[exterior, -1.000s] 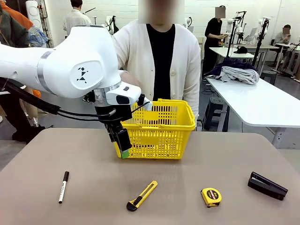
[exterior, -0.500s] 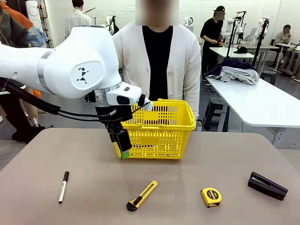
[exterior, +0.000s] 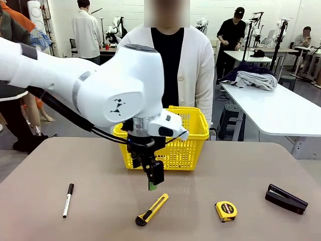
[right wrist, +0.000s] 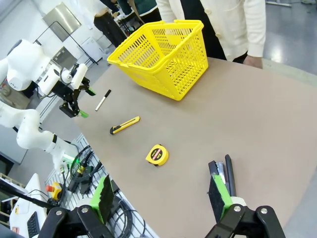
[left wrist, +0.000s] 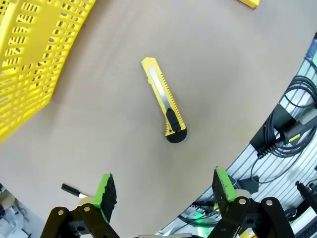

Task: Place the items the person wants into the basket.
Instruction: Pick up the item the person points to and place it in the Market Basket.

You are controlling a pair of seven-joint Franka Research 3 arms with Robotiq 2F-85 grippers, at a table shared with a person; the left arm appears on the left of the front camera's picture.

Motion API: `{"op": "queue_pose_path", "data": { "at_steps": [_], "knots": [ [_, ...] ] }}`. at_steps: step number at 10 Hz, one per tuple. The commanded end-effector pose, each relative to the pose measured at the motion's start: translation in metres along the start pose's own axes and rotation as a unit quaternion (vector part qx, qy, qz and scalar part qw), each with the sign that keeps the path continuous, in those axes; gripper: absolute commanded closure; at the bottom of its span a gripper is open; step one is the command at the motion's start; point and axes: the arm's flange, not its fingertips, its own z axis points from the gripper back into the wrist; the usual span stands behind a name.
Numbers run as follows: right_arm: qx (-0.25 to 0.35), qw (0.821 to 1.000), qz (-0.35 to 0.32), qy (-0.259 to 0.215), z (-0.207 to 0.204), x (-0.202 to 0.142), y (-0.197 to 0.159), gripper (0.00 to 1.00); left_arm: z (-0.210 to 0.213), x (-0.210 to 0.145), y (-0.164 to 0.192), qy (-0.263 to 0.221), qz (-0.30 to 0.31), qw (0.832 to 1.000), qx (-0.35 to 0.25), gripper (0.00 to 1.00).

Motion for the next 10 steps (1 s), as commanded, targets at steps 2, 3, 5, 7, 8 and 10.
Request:
{"op": "queue_pose_path", "data": {
  "at_steps": [2,3,5,7,8,10],
  "knots": [
    [0.007,1.000,0.006,-0.014,0.000,0.002,-0.001,0.00,-0.023,0.015,-0.005,-0.020,0.020,1.000,0.002,0.00],
    [0.007,1.000,0.006,-0.014,0.000,0.002,-0.001,0.00,-0.033,0.017,-0.007,-0.029,0.021,0.999,-0.010,0.00],
    [0.007,1.000,0.006,-0.014,0.000,0.002,-0.001,0.00,-0.053,0.020,-0.008,-0.039,0.018,0.999,-0.025,0.00],
    [0.007,1.000,0.006,-0.014,0.000,0.002,-0.001,0.00,-0.076,0.026,-0.006,-0.028,0.015,0.999,-0.042,0.00],
    [0.007,1.000,0.006,-0.014,0.000,0.002,-0.001,0.00,-0.085,0.028,-0.001,-0.033,0.016,0.998,-0.049,0.00],
    [0.007,1.000,0.006,-0.014,0.000,0.002,-0.001,0.00,-0.097,0.029,0.007,-0.051,0.012,0.997,-0.056,0.00]
  ]
}}
